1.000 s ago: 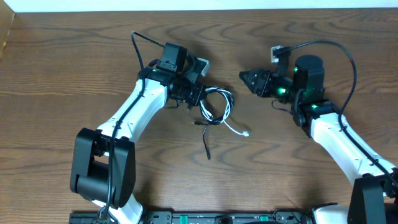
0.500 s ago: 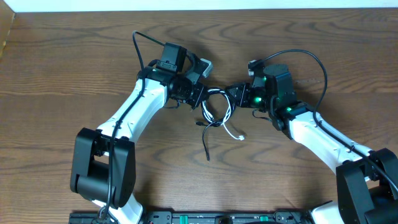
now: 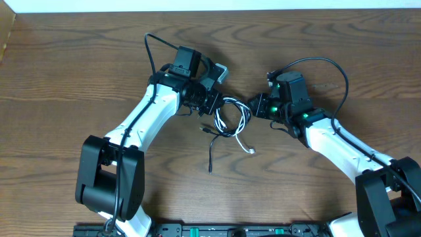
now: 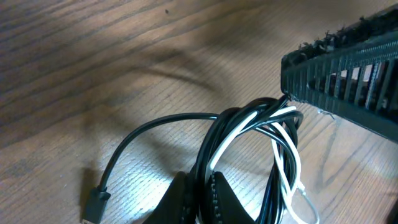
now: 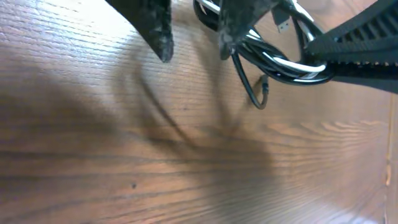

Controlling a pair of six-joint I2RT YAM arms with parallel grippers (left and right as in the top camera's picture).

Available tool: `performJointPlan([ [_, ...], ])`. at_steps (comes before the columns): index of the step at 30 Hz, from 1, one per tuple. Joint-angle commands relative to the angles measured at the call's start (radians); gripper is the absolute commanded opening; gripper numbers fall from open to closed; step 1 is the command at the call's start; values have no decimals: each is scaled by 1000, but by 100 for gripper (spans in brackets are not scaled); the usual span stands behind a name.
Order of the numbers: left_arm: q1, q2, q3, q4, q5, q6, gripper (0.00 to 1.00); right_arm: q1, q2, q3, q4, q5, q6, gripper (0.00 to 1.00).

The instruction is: Untangle cables

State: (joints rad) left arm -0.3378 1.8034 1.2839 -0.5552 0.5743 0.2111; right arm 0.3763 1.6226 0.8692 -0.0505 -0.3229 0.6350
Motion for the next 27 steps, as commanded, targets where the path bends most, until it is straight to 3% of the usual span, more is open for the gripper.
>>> performJointPlan([
  [1,-2,8,0,4,24,7,8,5,1,7,-3,25,-4,24],
  [5,-2,8,-3,23,24,-33,8,5,1,7,-22,26,-3,19],
  [24,-2,68,-5,61,9,-93,8,124,1,1,-66,181,-4,20],
  [27,-2,68,-5,61,9,-93,8,152,1,1,-54,191,-3,15],
])
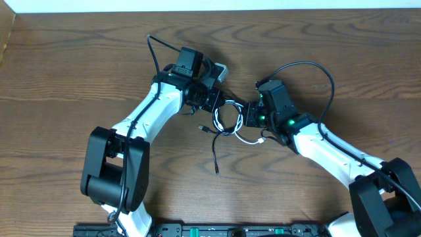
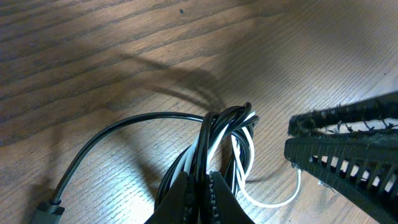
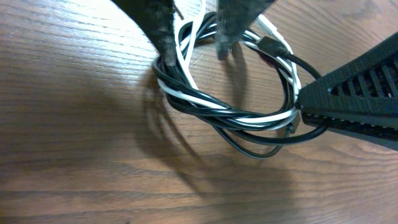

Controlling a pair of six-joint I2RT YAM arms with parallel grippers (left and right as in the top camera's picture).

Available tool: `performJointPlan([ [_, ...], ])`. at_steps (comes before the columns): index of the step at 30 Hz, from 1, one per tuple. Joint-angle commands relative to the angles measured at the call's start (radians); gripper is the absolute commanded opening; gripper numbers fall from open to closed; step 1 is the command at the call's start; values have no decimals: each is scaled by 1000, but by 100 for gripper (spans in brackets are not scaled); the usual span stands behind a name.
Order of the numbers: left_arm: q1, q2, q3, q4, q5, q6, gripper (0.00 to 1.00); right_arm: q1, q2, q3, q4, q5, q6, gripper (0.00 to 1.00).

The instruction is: Untangle cables

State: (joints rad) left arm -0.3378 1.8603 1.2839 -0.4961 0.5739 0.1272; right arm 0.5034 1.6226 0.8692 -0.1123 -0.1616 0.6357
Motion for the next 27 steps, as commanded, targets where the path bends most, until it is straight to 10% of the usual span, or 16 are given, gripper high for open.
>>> performJointPlan([
  [1,-2,11,-5,2,9,-10,8,36,2,1,13,42,-4,14],
  [11,-2,11,-5,5,9,-10,17,90,2,1,15,107,-4,7],
  [15,-2,11,-5,5,9,-10,55,94,2,1,6,106,-3,4],
  [27,-2,12,-13,1,-89,-44,44,-15,14,1,-164,-124,21,29],
])
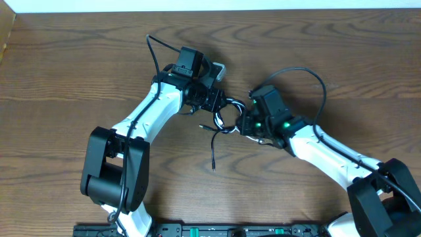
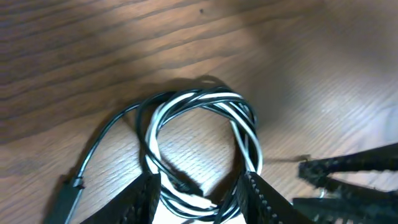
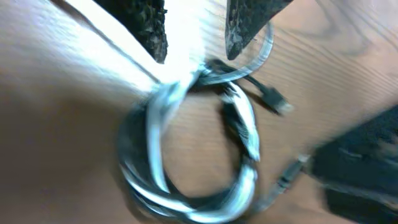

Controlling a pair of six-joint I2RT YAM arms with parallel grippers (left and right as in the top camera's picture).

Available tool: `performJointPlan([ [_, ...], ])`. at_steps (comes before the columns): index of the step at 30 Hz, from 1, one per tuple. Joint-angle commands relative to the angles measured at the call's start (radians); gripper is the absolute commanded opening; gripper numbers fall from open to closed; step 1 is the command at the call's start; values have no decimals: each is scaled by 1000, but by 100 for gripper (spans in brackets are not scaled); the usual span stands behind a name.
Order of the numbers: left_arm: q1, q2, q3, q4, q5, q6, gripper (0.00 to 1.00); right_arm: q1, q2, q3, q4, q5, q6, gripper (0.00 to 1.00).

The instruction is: Untangle cables

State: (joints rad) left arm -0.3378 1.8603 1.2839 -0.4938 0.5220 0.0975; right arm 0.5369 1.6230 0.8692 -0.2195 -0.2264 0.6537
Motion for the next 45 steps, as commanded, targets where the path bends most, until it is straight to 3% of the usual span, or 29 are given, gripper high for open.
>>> performJointPlan([
  [1,-2,12,-15,3,-37,-18,44,-71,14,1,-93,-72,-2,31],
  [9,-2,85,-20,43,-37,-81,45,-145,14,1,-289,-150,-138,54],
  [18,-2,114,-20,63,-37,-103,45,-64,14,1,-278,-150,-138,66],
  [23,-2,114,-20,66,-37,-103,45,-42,14,1,-247,-101,-140,80],
  [29,-2,114,-20,69,-37,-103,45,-114,14,58,-386,-105,-376,89],
  [39,-3,121,-21,62,-70,-122,45,-58,14,79,-374,-66,-588,98],
  [43,-11,154,-21,82,-79,-149,45,-5,26,79,-372,63,-588,94],
  [45,-18,161,-21,88,-79,-153,45,8,41,79,-368,79,-588,82],
])
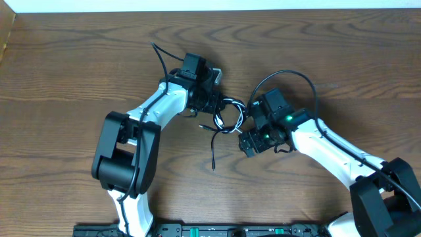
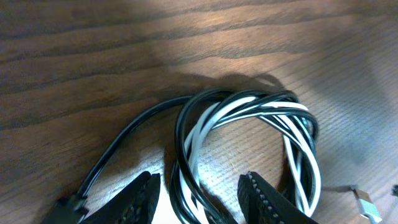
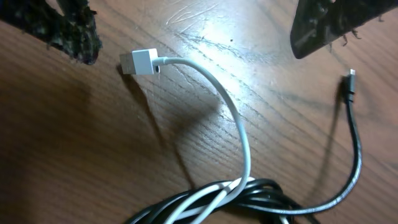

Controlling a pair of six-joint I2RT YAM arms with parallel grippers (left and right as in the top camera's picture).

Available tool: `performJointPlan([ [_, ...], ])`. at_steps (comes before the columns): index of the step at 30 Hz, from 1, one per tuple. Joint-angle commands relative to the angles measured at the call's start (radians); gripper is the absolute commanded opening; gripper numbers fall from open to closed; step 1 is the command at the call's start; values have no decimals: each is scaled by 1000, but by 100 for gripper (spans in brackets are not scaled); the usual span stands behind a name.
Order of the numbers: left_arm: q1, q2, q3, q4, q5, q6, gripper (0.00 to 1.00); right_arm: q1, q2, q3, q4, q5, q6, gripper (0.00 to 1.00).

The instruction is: Untangle cables

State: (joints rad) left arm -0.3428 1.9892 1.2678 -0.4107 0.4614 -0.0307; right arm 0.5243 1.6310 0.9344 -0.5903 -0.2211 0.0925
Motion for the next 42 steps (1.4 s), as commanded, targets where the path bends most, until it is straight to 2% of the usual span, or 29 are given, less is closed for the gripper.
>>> performJointPlan([
  [1,-14,32,-5,7,-18,-25,44,24,40,14,3,76,-27,76],
  [2,-17,31,-5,10,-18,-25,44,26,53,14,6,85,-27,69],
  [3,-17,31,-5,10,-18,-24,44,26,59,14,8,92,-27,66],
  [5,-17,31,-5,10,-18,-24,44,25,77,14,19,127,-27,63],
  [8,-17,31,-5,10,-18,-24,37,25,83,14,27,154,-27,56],
  [18,-17,31,-5,13,-18,-24,37,25,83,14,43,180,-27,42],
  [24,-17,31,-5,13,-18,-24,35,26,83,14,56,193,-27,1],
  [25,-17,31,-5,13,-18,-24,35,26,83,13,56,193,-27,1],
  [33,-17,31,-5,16,-18,-25,8,25,81,37,77,185,-14,1],
  [42,-17,-32,-4,-14,43,-26,8,26,81,80,248,185,129,1],
])
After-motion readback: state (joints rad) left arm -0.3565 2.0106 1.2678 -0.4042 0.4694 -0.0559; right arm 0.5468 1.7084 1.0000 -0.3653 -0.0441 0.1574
